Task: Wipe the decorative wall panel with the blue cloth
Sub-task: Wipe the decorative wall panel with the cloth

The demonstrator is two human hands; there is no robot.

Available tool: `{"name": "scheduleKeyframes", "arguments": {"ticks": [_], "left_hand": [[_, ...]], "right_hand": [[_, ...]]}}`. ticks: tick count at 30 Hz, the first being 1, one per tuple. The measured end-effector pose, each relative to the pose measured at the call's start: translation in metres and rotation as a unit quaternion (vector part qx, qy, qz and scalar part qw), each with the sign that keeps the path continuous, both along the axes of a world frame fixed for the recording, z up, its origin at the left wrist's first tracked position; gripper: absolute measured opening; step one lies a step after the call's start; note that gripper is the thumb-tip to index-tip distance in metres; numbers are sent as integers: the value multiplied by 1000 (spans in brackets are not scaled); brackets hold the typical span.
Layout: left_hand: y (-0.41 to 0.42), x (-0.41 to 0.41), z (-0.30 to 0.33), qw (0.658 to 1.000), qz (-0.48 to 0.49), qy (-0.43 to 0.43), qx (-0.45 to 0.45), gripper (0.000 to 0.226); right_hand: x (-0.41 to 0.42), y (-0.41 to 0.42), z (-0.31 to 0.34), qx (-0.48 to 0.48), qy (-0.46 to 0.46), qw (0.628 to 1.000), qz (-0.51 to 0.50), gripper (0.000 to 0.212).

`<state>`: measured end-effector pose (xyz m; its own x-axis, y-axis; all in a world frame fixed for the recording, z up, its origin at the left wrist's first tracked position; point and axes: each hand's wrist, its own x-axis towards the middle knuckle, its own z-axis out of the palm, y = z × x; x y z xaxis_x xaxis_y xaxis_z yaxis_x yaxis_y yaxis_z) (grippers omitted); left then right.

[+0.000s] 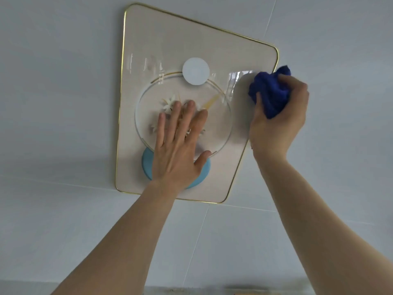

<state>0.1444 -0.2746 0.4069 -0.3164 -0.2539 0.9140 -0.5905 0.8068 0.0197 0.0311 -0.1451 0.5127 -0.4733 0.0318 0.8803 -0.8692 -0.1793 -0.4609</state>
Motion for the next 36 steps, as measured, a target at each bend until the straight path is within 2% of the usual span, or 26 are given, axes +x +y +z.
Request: {"name": "scheduleKeyframes", "arguments": {"ticks": [3,7,11,15,21,22,26,36], "left_hand": [[-9,-6,-6,1000,-7,12,-10,91],[-22,-13,-12,999,-12,21,-21,94],[-31,-20,-16,999,-9,35,-40,93],[-32,-25,-18,998,-3,51,-44,94],[-33,-28,-19,997,2,57,-51,94],[-34,-27,-19,997,4,59,-54,94],[-31,-25,-18,997,-4,60,-52,94],[-29,-19,-16,998,-7,50,-45,93]], "right_hand": [[-10,-18,-19,96,94,989,-59,72],[-29,-34,-51,156,200,961,-111,53],[-41,-44,-72,154,237,951,-122,57],[-45,-52,-91,132,227,955,-139,43],[-43,-53,-108,123,216,954,-167,34],[-43,-50,-113,129,217,952,-174,35],[-42,-35,-136,173,223,937,-207,58],[-21,-6,-128,257,231,909,-235,59]]}}
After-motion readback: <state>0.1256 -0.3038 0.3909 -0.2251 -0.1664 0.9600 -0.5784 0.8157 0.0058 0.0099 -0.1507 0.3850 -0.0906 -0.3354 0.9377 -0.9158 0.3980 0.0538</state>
